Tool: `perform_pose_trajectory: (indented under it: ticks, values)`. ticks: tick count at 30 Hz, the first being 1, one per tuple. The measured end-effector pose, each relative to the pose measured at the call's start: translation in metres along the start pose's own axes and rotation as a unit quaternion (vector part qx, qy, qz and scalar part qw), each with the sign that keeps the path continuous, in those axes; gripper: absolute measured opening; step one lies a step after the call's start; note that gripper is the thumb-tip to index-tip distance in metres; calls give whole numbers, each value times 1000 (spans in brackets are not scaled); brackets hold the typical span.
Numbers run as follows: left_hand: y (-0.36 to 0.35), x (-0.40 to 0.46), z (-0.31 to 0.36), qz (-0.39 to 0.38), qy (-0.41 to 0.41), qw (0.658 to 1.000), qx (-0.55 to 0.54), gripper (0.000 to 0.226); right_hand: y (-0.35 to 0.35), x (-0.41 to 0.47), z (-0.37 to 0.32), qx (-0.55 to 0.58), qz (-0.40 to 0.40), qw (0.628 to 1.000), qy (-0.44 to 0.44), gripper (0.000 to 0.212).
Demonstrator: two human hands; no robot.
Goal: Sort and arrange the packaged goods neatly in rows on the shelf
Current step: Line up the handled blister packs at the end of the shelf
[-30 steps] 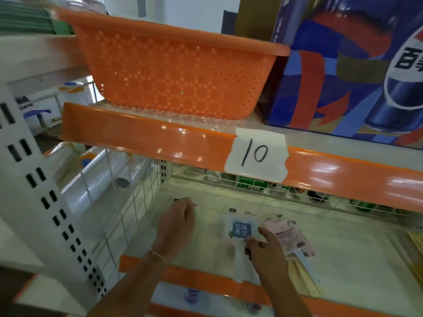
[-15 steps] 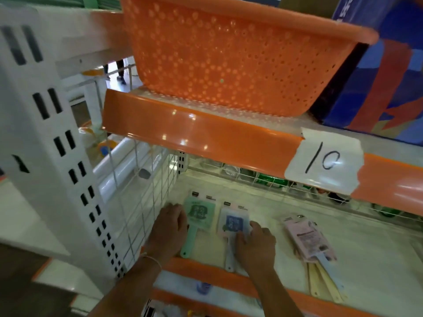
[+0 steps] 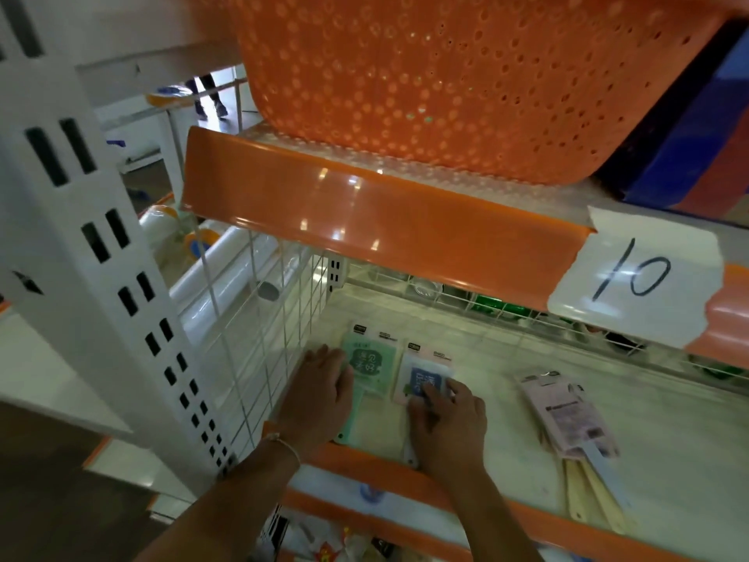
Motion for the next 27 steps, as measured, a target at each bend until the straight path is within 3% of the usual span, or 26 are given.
perform_pose_trajectory:
  ticks: [2, 7, 18, 27]
  values:
    - [0, -1, 0, -3, 2, 1000, -2, 60, 0, -1, -2, 9, 4, 1000, 14, 45]
    - [-3, -1, -1, -6, 16, 1000, -5, 39, -3, -1, -2, 22, 6, 999, 34, 48]
    - [-4, -1, -4, -16, 15, 1000, -10, 48, -3, -4, 0, 49, 12, 998, 48, 46]
    - [2, -3, 5, 9, 13, 1000, -25, 35, 4, -5, -3, 72, 25, 995, 63, 41]
Point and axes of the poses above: each hand's wrist, its own x-axis towards the middle knuckle, its own y-axis out of the back of the hand, z = x × y, the point moved 4 cm from there along x, towards the middle knuckle, and after that the axes turned 10 degrees about z, right-handed, at the moved point
